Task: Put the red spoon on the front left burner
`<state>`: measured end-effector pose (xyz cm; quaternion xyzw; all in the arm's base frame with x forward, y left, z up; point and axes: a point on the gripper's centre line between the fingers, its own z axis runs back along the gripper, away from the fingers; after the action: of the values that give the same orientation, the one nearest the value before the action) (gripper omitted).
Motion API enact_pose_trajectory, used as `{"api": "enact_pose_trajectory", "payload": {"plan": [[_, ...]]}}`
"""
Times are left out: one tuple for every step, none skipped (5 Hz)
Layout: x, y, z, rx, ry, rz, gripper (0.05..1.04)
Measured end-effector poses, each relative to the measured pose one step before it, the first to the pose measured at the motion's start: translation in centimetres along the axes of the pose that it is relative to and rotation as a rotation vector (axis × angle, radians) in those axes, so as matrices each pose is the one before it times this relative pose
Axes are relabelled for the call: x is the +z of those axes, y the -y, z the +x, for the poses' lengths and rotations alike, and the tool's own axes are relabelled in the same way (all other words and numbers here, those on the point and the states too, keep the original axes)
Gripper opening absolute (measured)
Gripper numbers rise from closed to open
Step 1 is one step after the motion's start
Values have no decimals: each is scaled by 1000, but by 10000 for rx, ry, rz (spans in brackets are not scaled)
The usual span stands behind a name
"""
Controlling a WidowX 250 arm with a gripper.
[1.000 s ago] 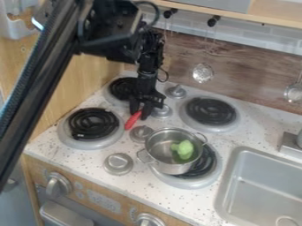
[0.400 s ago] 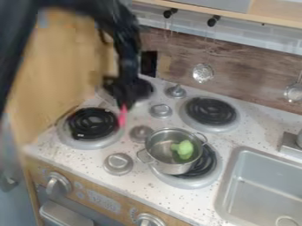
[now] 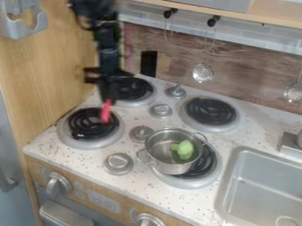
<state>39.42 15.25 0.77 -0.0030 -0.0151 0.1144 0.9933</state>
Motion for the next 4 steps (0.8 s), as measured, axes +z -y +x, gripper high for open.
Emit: {"api": "enact_pose_trajectory", "payload": {"plan": [[-39, -1283, 132, -854, 115, 454, 102], [-680, -79, 60, -1010, 26, 19, 102], [-2012, 645, -944, -587, -720, -437, 110], [298, 362, 190, -83, -80, -318, 159]]}}
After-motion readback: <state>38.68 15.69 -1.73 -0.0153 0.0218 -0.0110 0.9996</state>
